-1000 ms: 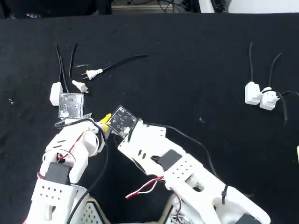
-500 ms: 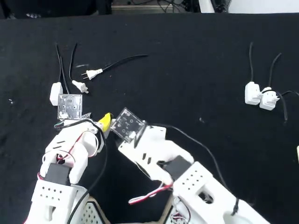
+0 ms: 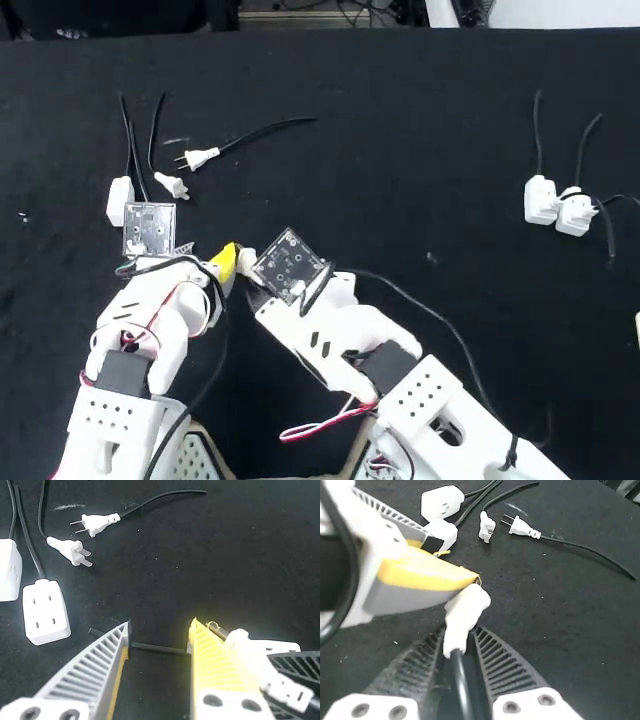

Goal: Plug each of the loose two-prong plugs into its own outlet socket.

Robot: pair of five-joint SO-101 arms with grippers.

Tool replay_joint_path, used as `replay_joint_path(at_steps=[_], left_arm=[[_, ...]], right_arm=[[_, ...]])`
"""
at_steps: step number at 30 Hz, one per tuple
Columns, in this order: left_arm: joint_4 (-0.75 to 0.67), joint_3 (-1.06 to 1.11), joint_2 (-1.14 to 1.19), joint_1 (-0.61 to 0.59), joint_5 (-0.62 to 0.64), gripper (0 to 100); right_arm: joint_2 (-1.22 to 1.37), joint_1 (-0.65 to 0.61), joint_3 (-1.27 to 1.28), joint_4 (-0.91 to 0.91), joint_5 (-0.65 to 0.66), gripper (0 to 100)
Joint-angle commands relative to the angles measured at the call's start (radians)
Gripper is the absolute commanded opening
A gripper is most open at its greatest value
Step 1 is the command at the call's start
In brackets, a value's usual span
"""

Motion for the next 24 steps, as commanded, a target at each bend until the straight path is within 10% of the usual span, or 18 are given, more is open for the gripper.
replay_joint_path(at_steps=[1, 13, 24], left_arm=[[-0.009, 0.013, -0.006, 0.004, -0.008, 20], [0.015, 0.002, -0.006, -0.054, -0.008, 20], [0.328, -0.174, -0.008, -0.665, -0.215, 20]], right_arm=[[-0.039, -0.014, -0.013, -0.005, -0.057, 1.1], [-0.038, -0.008, 0.022, 0.003, -0.081, 1.1], [0.249, -0.015, -0.228, 0.267, 0.104, 1.1]])
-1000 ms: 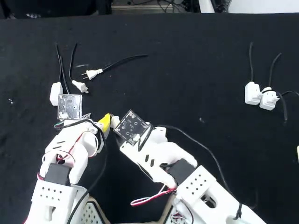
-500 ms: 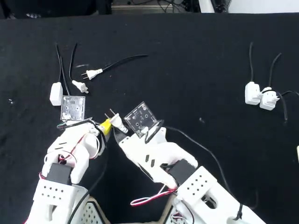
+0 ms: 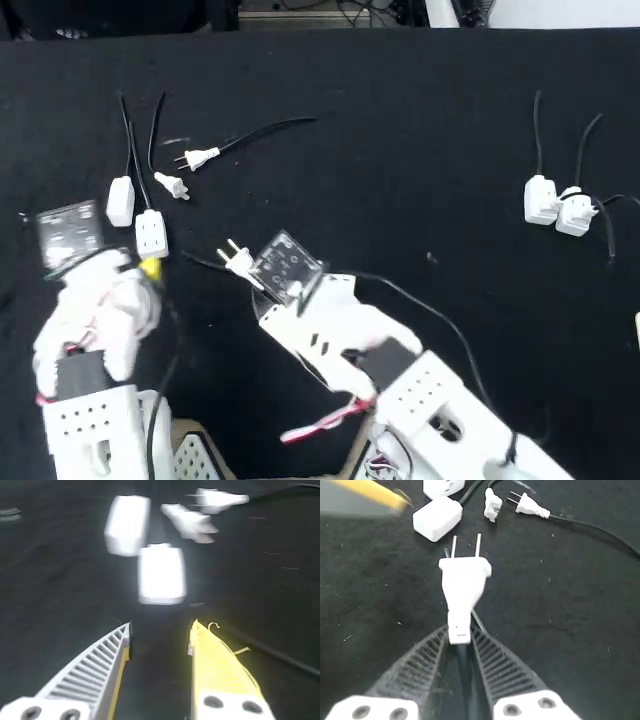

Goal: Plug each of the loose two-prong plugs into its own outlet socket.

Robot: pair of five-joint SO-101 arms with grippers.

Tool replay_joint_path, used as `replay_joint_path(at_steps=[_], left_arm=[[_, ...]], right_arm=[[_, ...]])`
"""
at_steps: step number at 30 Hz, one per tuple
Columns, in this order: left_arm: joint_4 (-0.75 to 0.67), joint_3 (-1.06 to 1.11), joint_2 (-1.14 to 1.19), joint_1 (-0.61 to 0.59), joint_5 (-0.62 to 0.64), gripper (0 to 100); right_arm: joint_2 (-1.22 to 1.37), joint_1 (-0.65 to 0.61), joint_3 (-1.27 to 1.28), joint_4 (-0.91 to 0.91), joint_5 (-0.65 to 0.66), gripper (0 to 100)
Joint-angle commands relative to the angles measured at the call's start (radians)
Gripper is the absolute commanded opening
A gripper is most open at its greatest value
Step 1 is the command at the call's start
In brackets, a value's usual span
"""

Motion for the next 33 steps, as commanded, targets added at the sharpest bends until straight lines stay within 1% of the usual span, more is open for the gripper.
replay_joint_path(at_steps=[1, 5, 8, 11, 13, 16, 17, 19, 21, 23, 25, 28, 33], left_arm=[[0.078, -0.058, -0.012, -0.249, -0.126, 20], [0.075, 0.002, -0.012, -0.367, -0.207, 20], [0.075, 0.042, -0.012, -0.418, -0.255, 20], [0.075, 0.074, -0.012, -0.452, -0.299, 20], [0.075, 0.09, -0.012, -0.472, -0.328, 20], [0.077, 0.099, -0.012, -0.501, -0.365, 20], [0.078, 0.101, -0.012, -0.513, -0.379, 20], [0.075, 0.11, -0.012, -0.549, -0.416, 20], [0.075, 0.122, -0.011, -0.591, -0.459, 20], [0.075, 0.139, -0.011, -0.619, -0.479, 20], [0.078, 0.15, -0.011, -0.63, -0.479, 20], [0.083, 0.153, -0.011, -0.638, -0.477, 20], [0.084, 0.151, -0.011, -0.638, -0.476, 20]], right_arm=[[0.219, -0.017, -0.182, 0.098, 0.054, 1.1], [0.483, -0.089, -0.3, 0.11, 0.081, 1.1], [0.642, -0.138, -0.375, 0.087, 0.081, 1.1], [0.769, -0.144, -0.458, 0.114, 0.08, 1.5], [0.839, -0.144, -0.515, 0.187, 0.074, 7.1], [0.897, -0.147, -0.605, 0.333, 0.072, 20.2], [0.9, -0.15, -0.636, 0.377, 0.072, 21.3], [0.88, -0.158, -0.691, 0.436, 0.051, 18.5], [0.839, -0.166, -0.733, 0.454, 0.009, 16.0], [0.8, -0.173, -0.754, 0.425, -0.031, 15.6], [0.785, -0.178, -0.746, 0.345, -0.083, 15.6], [0.819, -0.176, -0.723, 0.23, -0.138, 15.5], [0.912, -0.178, -0.725, 0.112, -0.25, 15.2]])
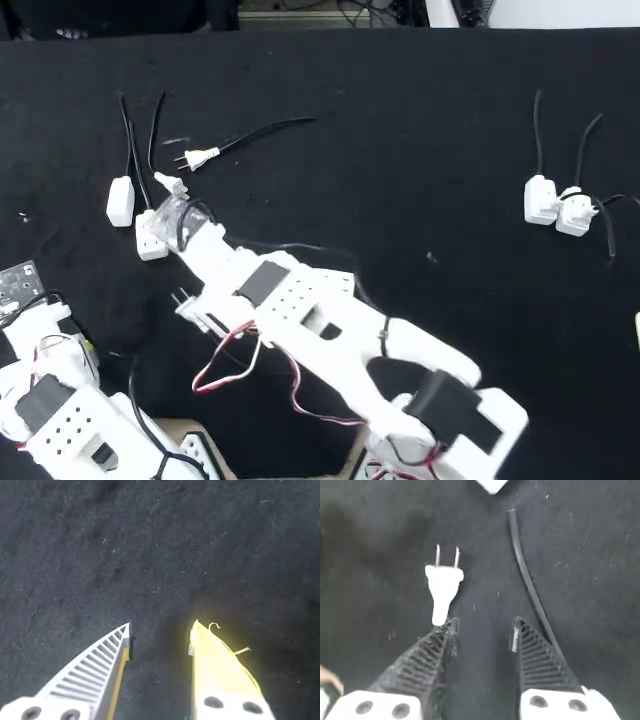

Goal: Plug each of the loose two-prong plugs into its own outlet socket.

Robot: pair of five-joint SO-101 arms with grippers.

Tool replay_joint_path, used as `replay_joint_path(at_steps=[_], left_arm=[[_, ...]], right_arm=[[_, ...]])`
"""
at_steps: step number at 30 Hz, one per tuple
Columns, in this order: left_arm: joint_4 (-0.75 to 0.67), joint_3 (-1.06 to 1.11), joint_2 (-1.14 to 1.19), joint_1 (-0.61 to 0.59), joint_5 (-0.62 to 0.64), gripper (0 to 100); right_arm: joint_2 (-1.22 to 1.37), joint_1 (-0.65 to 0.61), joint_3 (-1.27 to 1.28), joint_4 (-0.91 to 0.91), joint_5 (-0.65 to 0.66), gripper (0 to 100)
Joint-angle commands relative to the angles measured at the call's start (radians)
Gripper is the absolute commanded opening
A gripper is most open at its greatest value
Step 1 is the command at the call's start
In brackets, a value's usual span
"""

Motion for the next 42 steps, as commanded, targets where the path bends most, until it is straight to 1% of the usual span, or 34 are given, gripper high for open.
replay_joint_path(at_steps=[1, 3, 11, 18, 24, 26, 29, 31, 36, 39, 42], left_arm=[[0.003, -0.01, -0.008, -0.008, -0.008, 20], [0.003, -0.012, -0.008, -0.01, -0.008, 20], [0.003, -0.015, -0.008, -0.01, -0.012, 20], [0.003, -0.018, -0.008, -0.01, -0.012, 20], [0.003, -0.018, -0.008, -0.012, -0.012, 20], [0.003, -0.018, -0.008, -0.012, -0.012, 20], [0.003, -0.018, -0.008, -0.013, -0.014, 20], [0.003, -0.018, -0.008, -0.013, -0.014, 20], [0.003, -0.061, -0.008, -0.015, -0.014, 20], [0.003, -0.113, -0.008, -0.045, -0.009, 20], [0.003, -0.16, -0.008, -0.085, -0.014, 20]], right_arm=[[0.028, -0.02, -0.03, -0.084, -0.068, 15.2], [0.038, -0.023, -0.033, -0.089, -0.078, 15.2], [0.054, -0.141, -0.028, -0.098, -0.081, 15.2], [0.171, -0.146, -0.036, -0.193, -0.081, 15.2], [0.177, -0.14, -0.036, -0.219, -0.072, 15.0], [0.18, -0.124, -0.036, -0.219, -0.071, 11.5], [0.177, -0.064, -0.036, -0.235, -0.071, 0.6], [0.177, -0.014, -0.035, -0.238, -0.071, 2.5], [0.176, 0.071, -0.051, -0.235, -0.071, 1.1], [0.176, 0.077, -0.053, -0.233, -0.071, 1.3], [0.177, 0.054, -0.058, -0.21, -0.071, 1.6]])
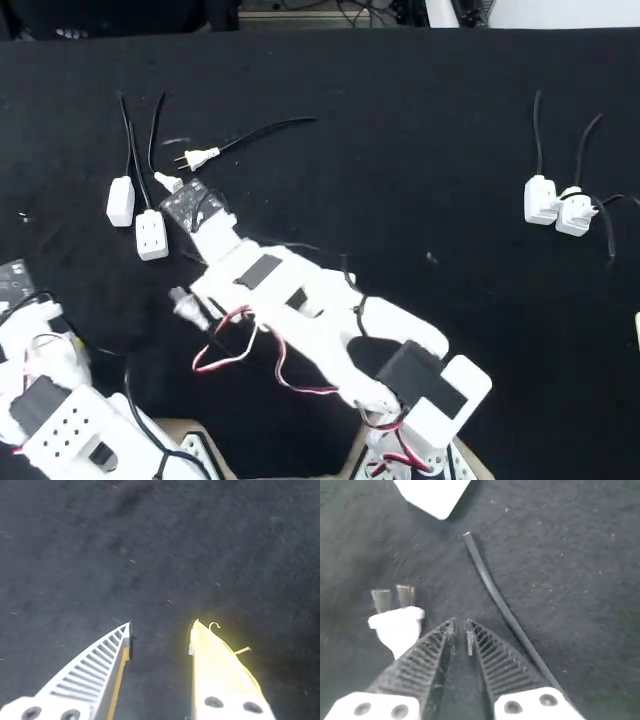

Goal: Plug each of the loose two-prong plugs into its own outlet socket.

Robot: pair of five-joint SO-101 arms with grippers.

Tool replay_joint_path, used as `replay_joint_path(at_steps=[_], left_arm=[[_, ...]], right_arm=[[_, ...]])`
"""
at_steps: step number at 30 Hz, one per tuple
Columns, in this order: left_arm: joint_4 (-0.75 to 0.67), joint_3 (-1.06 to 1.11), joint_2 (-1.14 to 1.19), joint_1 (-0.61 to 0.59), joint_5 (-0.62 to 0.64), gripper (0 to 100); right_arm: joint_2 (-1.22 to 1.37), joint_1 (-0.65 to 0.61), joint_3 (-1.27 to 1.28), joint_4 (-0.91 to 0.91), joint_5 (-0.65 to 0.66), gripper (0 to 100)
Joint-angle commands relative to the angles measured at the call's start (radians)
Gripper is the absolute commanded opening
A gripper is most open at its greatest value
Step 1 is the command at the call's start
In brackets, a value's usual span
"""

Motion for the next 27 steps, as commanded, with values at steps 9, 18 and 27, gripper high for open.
replay_joint_path(at_steps=[9, 18, 27], left_arm=[[0.002, -0.117, -0.008, -0.104, -0.009, 20], [0.002, -0.119, -0.008, -0.097, -0.008, 20], [0.003, -0.119, -0.008, -0.093, -0.003, 20]], right_arm=[[-0.097, -0.196, -0.074, 0.164, 0.0, 15.2], [-0.033, -0.245, 0.005, -0.046, 0.071, 15.5], [-0.002, -0.18, 0.002, -0.092, 0.143, 15.2]])
